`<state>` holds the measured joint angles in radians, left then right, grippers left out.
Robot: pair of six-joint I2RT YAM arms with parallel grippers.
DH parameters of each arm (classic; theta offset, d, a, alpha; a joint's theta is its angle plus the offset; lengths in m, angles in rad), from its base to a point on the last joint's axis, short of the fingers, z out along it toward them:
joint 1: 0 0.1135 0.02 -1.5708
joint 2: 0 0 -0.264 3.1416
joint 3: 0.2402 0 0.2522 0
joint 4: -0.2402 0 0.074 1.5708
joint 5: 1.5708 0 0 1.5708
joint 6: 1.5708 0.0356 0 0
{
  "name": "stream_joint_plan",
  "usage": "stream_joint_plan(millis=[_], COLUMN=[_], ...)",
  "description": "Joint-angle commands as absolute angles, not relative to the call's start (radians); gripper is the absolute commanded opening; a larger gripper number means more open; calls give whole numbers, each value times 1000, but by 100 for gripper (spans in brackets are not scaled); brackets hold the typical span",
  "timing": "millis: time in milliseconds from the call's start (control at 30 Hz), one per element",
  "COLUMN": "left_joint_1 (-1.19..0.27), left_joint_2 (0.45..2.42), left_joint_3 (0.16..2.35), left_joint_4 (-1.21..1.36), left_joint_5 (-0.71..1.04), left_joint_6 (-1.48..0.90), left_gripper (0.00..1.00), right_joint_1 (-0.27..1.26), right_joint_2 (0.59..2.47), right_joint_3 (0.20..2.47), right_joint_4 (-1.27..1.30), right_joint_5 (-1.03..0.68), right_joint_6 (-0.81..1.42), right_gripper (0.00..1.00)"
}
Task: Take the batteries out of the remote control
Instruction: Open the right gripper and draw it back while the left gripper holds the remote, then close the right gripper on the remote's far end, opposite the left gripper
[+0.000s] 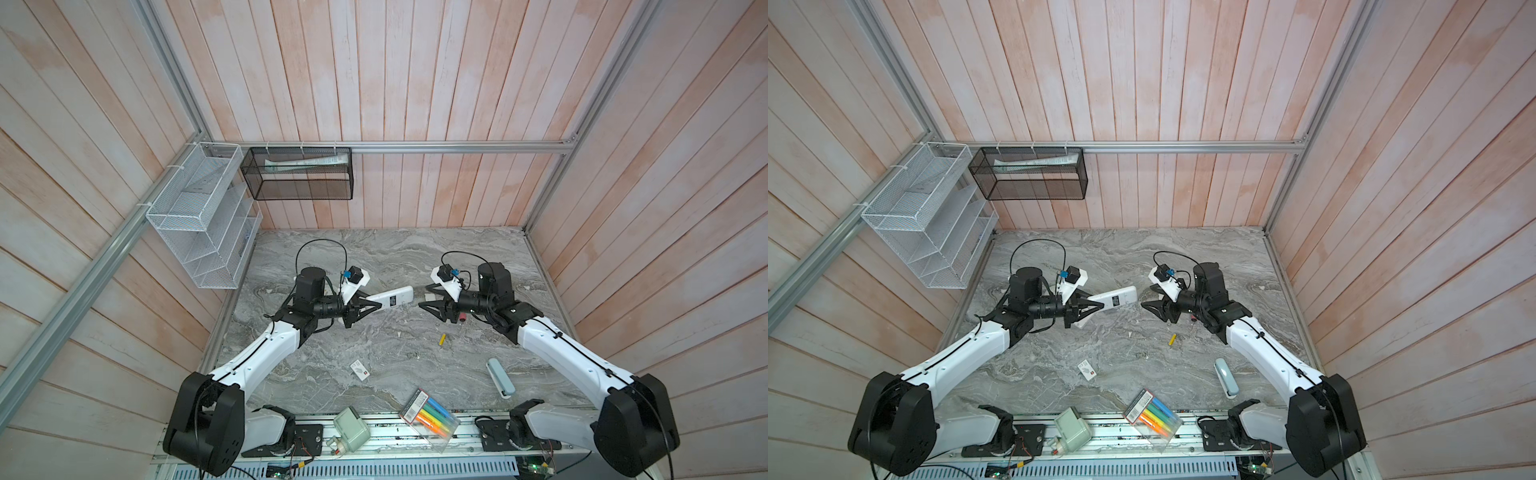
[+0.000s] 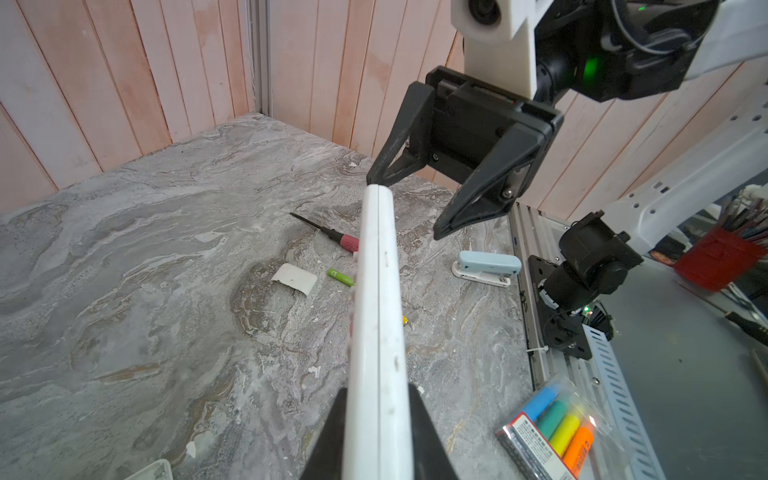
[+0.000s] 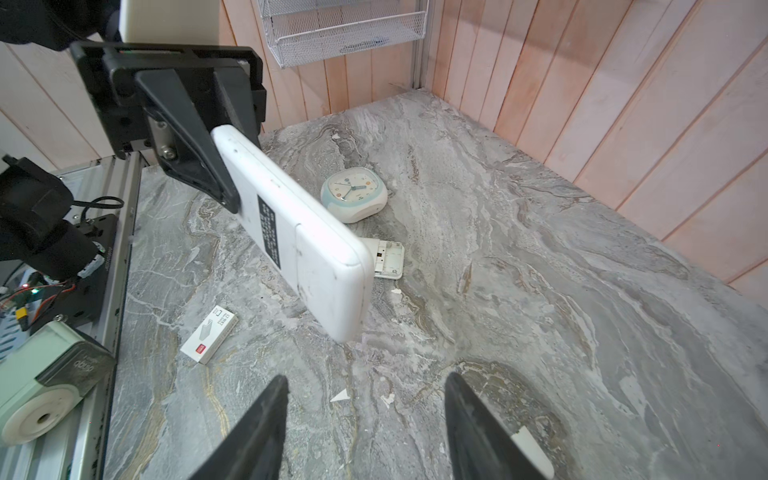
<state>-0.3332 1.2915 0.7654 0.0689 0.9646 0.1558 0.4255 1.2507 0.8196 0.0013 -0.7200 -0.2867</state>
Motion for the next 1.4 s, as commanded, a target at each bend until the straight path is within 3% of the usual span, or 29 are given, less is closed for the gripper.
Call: stream_joint_plan(millis=[0, 667, 1000, 1167, 1367], left_joint_1=[-329, -330, -329, -327, -318], left_joint_2=[1313, 1322, 1337, 1341, 1336], left_joint_3=[750, 705, 702, 700, 699], left_joint_4=[119, 160, 135, 135, 141], left_joint_5=[1043, 1085, 1121, 1139, 1160], left_joint_6=[97, 88, 129, 131, 128], left_gripper=[2, 2, 2, 2, 1], right_joint_1=[424, 474, 474, 472, 454], right_joint_2=[1291, 1425, 1447, 1460, 1454], right_joint_3=[820, 882, 910, 914, 901], right_joint_4=[51, 125, 102, 89, 88], right_joint_5=[-797, -915, -942, -936, -931], right_joint_6=[-238, -140, -158, -164, -169], right_gripper=[61, 62, 52, 40, 37])
